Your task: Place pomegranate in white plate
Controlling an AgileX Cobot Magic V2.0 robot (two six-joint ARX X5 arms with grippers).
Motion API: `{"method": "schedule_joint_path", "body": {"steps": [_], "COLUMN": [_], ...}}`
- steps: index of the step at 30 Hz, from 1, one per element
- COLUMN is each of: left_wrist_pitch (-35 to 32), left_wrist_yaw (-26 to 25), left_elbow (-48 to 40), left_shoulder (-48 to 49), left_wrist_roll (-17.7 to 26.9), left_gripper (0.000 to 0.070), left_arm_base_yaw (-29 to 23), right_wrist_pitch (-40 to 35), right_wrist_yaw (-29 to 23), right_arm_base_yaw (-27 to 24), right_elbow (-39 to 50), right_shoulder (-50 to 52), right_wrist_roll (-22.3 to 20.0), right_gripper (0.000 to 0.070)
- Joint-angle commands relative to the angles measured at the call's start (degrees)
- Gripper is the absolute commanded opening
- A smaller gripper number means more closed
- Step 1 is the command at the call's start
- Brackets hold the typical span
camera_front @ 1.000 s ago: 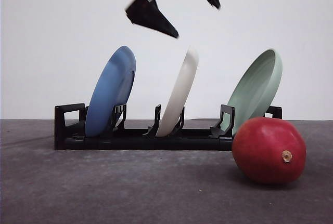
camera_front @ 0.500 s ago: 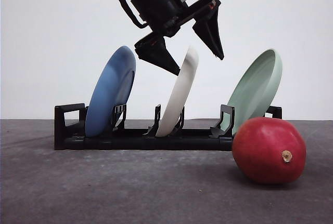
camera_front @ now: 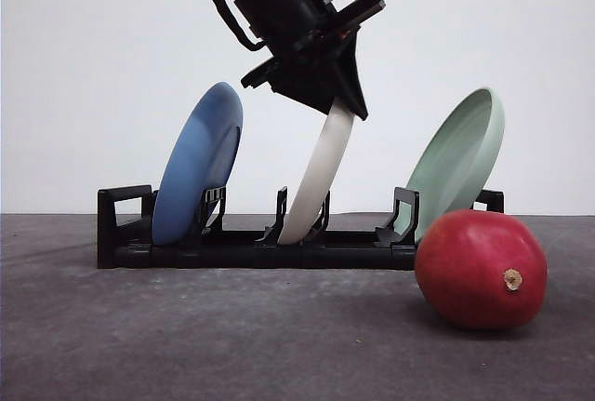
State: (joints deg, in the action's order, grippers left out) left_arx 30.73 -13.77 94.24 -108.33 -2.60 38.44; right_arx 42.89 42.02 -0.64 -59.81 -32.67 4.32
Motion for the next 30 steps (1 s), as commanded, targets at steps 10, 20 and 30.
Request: {"method": "schedule_joint_path", "body": {"steps": [10,20,30], "left_wrist_pitch": [-0.22,-0.22,8.88], "left_wrist_yaw": [-0.21,-0.86,-4.19], "left_elbow": [1.76,1.82,1.81], "left_shoulder": [-0.72,5.84,18.68], "left_wrist_roll": [-1.47,-1.68,-1.61], "left_gripper": [0.0004,0.0004,0.0004], "left_arm_base_yaw": [0.59,1.08,5.83], "right_wrist_pitch": [-0.37,-0.42,-0.44], "right_wrist_yaw": [-0.02,-0.04,-0.02], "right_arm_base_yaw": [0.15,0.13,0.13], "right_elbow": [-0.96,-0.96,-0.96], "right_shoulder": [-0.22,-0.22,-0.22], "right_wrist_roll": [-0.22,-0.28,-0.26], "right_gripper": [0.0563,0.0563,0.0563]}}
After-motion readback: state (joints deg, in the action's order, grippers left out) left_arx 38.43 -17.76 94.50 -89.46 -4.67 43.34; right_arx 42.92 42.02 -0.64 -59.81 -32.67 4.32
